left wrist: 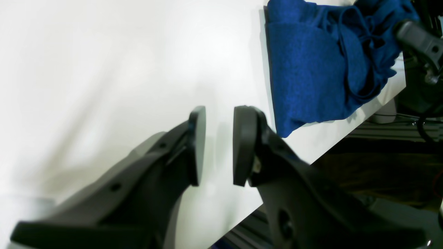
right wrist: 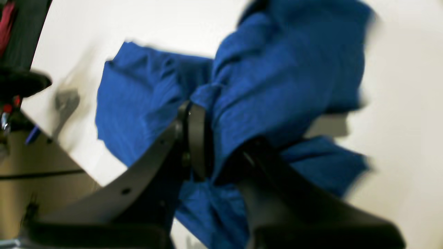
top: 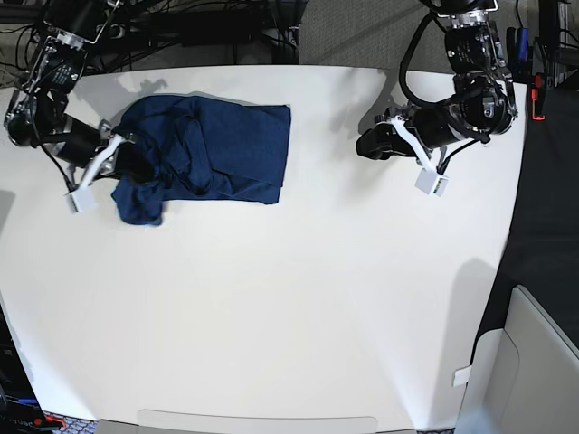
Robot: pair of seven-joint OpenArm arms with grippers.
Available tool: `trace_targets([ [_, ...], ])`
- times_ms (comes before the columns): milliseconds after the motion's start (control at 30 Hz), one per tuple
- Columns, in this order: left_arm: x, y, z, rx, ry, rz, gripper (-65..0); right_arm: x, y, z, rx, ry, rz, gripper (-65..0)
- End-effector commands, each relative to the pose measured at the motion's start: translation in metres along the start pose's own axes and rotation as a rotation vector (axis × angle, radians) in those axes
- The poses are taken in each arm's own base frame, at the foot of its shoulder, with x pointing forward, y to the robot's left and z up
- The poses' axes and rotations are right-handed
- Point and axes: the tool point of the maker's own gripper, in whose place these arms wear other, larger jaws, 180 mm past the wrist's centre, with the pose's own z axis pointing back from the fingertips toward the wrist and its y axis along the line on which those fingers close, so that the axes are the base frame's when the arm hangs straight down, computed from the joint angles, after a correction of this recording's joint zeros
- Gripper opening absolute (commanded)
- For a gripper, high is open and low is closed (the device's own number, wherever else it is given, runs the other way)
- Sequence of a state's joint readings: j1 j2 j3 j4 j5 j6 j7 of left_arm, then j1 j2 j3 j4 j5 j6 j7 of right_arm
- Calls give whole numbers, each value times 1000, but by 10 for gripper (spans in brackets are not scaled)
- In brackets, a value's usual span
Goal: Fold the T-shirt properly
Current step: 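Grasp the strip end with the right gripper, then fold the held strip end over toward the left gripper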
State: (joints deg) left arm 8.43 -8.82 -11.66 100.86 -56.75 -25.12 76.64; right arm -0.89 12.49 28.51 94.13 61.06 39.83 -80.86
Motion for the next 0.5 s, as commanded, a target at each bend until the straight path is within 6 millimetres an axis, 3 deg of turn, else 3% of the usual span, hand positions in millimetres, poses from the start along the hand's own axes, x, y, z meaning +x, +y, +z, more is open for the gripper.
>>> trace_targets([
  [0,10,-4,3,-14,-28,-23,-531,15,13,2,29,-56,36,-644],
  [233,9,-11,-3,-34,-34,-11,-531,12,60,-19,135,-31,108,-644],
  [467,7,-11,-5,-38,-34,5,-531,27,95,-31,254,-99,103,-644],
])
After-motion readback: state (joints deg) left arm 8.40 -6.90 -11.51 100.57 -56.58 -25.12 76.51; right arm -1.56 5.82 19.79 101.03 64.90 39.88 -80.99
